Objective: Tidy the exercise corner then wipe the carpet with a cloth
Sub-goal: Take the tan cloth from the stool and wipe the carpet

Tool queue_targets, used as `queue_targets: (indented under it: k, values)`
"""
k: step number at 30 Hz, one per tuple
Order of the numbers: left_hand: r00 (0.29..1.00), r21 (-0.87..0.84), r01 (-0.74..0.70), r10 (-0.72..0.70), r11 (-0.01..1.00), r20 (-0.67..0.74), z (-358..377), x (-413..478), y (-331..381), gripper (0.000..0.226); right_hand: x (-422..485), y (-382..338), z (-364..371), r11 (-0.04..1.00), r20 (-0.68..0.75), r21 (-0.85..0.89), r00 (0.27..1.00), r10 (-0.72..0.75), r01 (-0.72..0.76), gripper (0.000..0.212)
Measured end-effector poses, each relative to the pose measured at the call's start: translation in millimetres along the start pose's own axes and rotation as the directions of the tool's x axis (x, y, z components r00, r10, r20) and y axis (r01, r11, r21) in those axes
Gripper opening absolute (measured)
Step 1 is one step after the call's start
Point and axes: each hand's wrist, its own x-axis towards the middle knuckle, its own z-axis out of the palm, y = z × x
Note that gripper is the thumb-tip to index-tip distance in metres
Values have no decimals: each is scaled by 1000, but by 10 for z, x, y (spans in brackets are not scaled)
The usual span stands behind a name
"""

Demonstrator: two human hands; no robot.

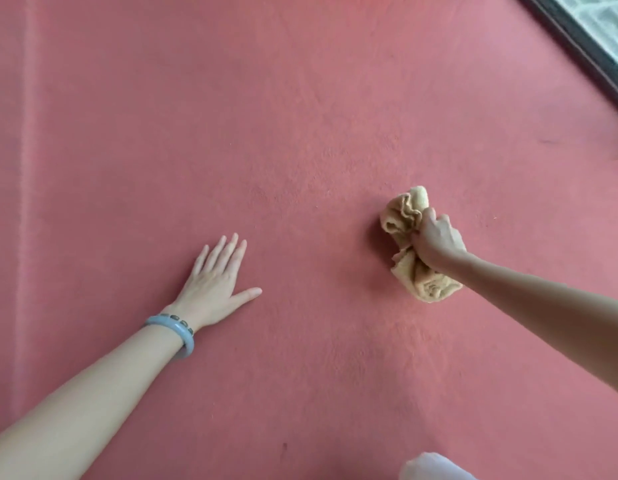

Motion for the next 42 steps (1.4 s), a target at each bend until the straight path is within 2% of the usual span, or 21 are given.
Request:
queue_targets:
  k: [2,5,7,11,12,14,17,20,24,26,30,34,37,39,42]
  values:
    - [1000,-2,23,-23,1000,-7,-86,161,67,90,-64,-424,141,994,48,95,997,-66,61,31]
    - [996,14,87,-87,996,7,-168,293,131,93,-261,-1153,437,945,100,187,951,-292,270,31]
    - [992,35,126,-126,991,4,-234,307,139,94,-396,-1568,539,883,125,222,886,-447,414,28]
    - [970,-15,244,-244,970,5,-357,230,141,90,-436,-1868,475,733,251,224,689,-680,642,25]
    - [964,-31,267,-267,963,1,-380,202,149,91,-357,-1833,423,719,267,214,668,-694,661,26]
    - [959,-42,284,-284,958,9,-431,160,168,91,-106,-1662,291,735,273,194,684,-676,649,30]
    - [960,-37,281,-281,959,23,-501,181,207,92,383,-1238,112,811,199,146,786,-586,567,27]
    - [949,-80,315,-314,946,28,-590,290,297,92,812,-794,-87,899,125,104,891,-437,426,26]
    - [927,-189,374,-374,908,40,-680,422,480,91,1115,-390,-345,962,69,14,959,-275,274,30]
    - [939,-171,345,-341,923,52,-729,444,555,90,1193,-343,-394,972,47,-5,971,-233,234,29]
    - [982,-27,186,-185,982,26,-1008,549,406,87,1160,-620,-311,987,2,66,990,-144,144,29]
    - [990,56,127,-130,990,49,-1238,704,51,87,996,-1208,-110,963,21,116,968,-249,245,28]
    - [992,47,104,-107,993,64,-1230,816,-166,88,762,-1778,56,913,92,160,915,-392,375,24]
    - [993,20,106,-107,994,56,-1160,895,-307,90,495,-2177,181,855,136,181,848,-511,486,25]
    - [993,-4,113,-113,994,46,-994,979,-543,96,28,-2671,346,742,217,130,711,-669,658,33]
